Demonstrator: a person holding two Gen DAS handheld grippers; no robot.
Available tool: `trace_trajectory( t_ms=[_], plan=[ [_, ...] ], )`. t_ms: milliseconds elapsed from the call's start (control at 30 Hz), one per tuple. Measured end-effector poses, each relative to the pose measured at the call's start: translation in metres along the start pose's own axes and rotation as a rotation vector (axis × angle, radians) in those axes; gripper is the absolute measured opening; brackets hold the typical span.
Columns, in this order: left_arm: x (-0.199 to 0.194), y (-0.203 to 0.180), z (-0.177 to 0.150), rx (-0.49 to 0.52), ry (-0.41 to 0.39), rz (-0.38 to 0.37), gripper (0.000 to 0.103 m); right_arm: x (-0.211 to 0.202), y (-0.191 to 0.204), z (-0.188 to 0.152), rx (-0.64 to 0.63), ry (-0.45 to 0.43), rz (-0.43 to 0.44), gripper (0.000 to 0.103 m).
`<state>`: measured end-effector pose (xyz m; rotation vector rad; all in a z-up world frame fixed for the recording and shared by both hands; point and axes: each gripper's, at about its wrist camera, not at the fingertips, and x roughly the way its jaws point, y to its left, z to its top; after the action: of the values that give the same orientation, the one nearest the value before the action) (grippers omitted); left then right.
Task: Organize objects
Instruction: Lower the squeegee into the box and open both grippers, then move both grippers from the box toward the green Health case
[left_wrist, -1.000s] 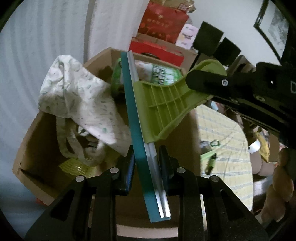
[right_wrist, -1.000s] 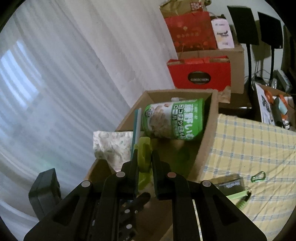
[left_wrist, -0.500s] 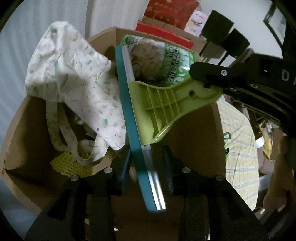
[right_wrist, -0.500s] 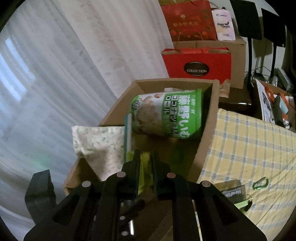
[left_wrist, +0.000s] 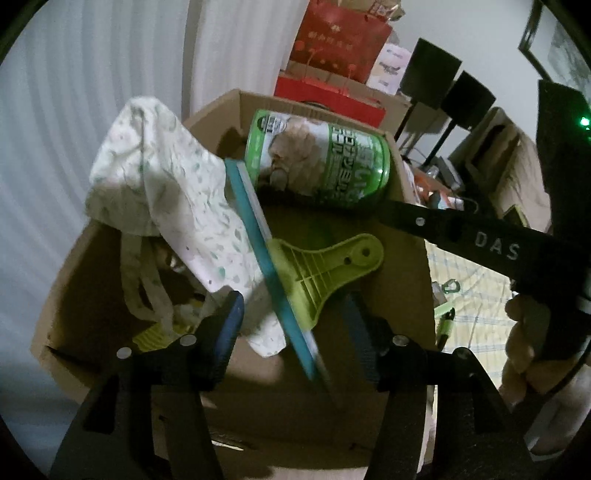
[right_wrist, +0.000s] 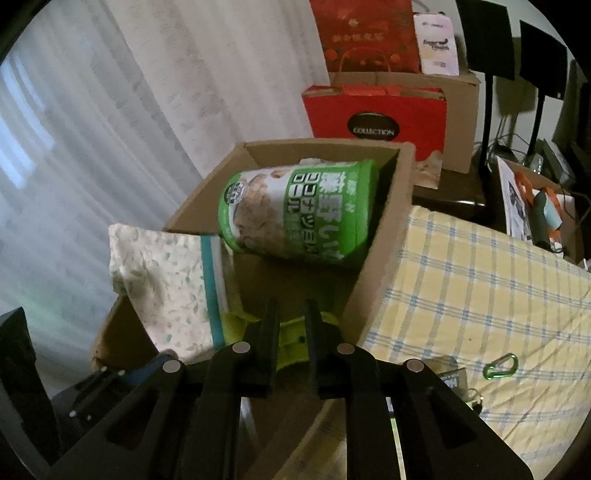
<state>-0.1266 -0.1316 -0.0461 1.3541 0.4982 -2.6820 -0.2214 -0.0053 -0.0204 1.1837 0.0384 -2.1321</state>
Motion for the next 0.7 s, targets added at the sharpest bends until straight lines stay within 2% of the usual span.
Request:
trace_trajectory(
  t_ms=[100, 167, 433, 533, 600, 667, 700],
  plan=[
    [-0.004, -0.005, 0.000, 0.021, -0.014, 0.015, 0.059, -0.013, -0.003, -0.002, -0.009, -0.025, -0.022, 0.019],
    [-0.007, -0.008, 0.000, 0.030, -0.024, 0.020, 0.065, -0.020, -0.004, -0.005, -0.019, -0.039, -0.045, 0.030],
    [-0.019, -0.017, 0.007, 0.047, -0.053, 0.019, 0.069, -0.047, -0.020, -0.020, -0.029, -0.085, -0.107, 0.033],
    [-0.024, -0.020, 0.008, 0.052, -0.064, 0.017, 0.075, -0.055, -0.027, -0.026, -0.027, -0.099, -0.125, 0.035],
    [-0.028, -0.023, 0.009, 0.054, -0.079, 0.012, 0.080, -0.060, -0.031, -0.029, -0.027, -0.111, -0.139, 0.039],
    [-0.031, -0.028, 0.010, 0.065, -0.090, 0.018, 0.081, -0.065, -0.035, -0.033, -0.024, -0.122, -0.150, 0.050],
    [-0.031, -0.029, 0.010, 0.071, -0.092, 0.020, 0.081, -0.068, -0.037, -0.035, -0.021, -0.127, -0.154, 0.052]
  ],
)
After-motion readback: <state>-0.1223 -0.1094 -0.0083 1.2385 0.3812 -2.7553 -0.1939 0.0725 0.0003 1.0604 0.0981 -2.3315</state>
